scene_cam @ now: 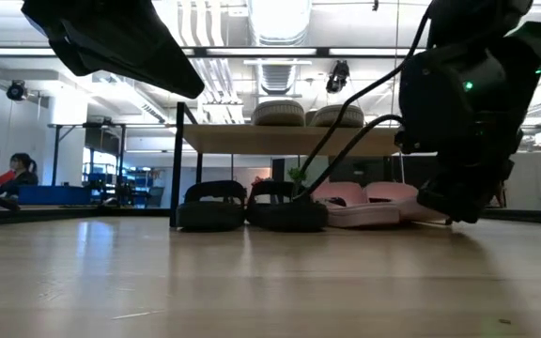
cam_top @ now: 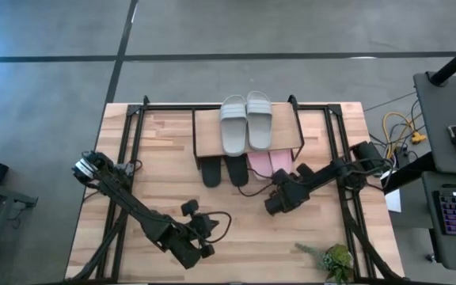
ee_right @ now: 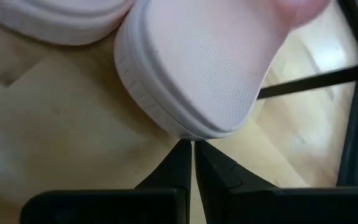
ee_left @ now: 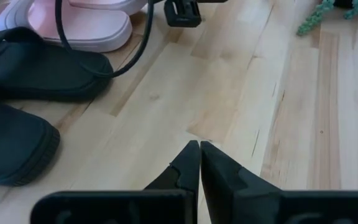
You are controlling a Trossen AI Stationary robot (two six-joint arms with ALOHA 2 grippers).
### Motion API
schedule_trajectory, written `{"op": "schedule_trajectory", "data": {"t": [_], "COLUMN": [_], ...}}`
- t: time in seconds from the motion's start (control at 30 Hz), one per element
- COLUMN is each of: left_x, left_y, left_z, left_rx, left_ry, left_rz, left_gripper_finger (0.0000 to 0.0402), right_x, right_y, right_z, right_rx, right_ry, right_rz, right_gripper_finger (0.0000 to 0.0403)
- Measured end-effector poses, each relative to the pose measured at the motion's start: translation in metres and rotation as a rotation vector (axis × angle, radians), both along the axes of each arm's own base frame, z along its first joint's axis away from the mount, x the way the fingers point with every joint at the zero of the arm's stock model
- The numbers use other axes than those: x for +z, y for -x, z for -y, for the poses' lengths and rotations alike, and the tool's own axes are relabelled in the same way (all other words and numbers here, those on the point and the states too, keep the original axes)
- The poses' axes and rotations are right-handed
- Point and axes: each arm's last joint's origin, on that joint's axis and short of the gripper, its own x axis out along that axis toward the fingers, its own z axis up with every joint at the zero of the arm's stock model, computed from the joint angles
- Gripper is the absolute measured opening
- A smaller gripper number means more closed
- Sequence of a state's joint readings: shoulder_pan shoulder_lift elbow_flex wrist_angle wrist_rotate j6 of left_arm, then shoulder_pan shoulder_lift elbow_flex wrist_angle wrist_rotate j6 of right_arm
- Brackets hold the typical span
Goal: Pick and place slides into the shelf
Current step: Adjust the slides under the shelf
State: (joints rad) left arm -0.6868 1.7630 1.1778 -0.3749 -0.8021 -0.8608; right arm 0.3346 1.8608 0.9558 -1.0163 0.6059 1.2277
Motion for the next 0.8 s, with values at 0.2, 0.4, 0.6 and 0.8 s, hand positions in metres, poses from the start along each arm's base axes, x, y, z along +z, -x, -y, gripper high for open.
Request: {"op": "schedule_trajectory", "data": {"t": [0.2, 0.4, 0.6, 0.8], "left_x": [0.0, 0.0, -0.001, -0.011], "left_y": [0.0, 0.0, 0.0, 0.015], "left_z": [0.0, 0.0, 0.0, -0.012], "left_rx": [-0.001, -0.001, -0.001, 0.183], "left_ry": [-0.001, -0.002, -0.004, 0.06], "left_rz": [-0.001, -0.001, -0.004, -0.082], "left_gripper_finger": [0.0, 0.0, 0.0, 0.0], "right_x": [0.0, 0.005, 0.023, 0.044], "right_y": [-0.002, -0.004, -0.014, -0.024], "right_z": [0.004, -0.012, -0.047, -0.073], "right_rx": [0.076, -0.011, 0.028, -0.075], "right_ry": [0.026, -0.029, -0.082, -0.139], "right_rz": [-0.051, 0.055, 0.182, 0.388], "right_gripper_finger": [0.0013, 0.0013, 0.0013, 0.0013]}}
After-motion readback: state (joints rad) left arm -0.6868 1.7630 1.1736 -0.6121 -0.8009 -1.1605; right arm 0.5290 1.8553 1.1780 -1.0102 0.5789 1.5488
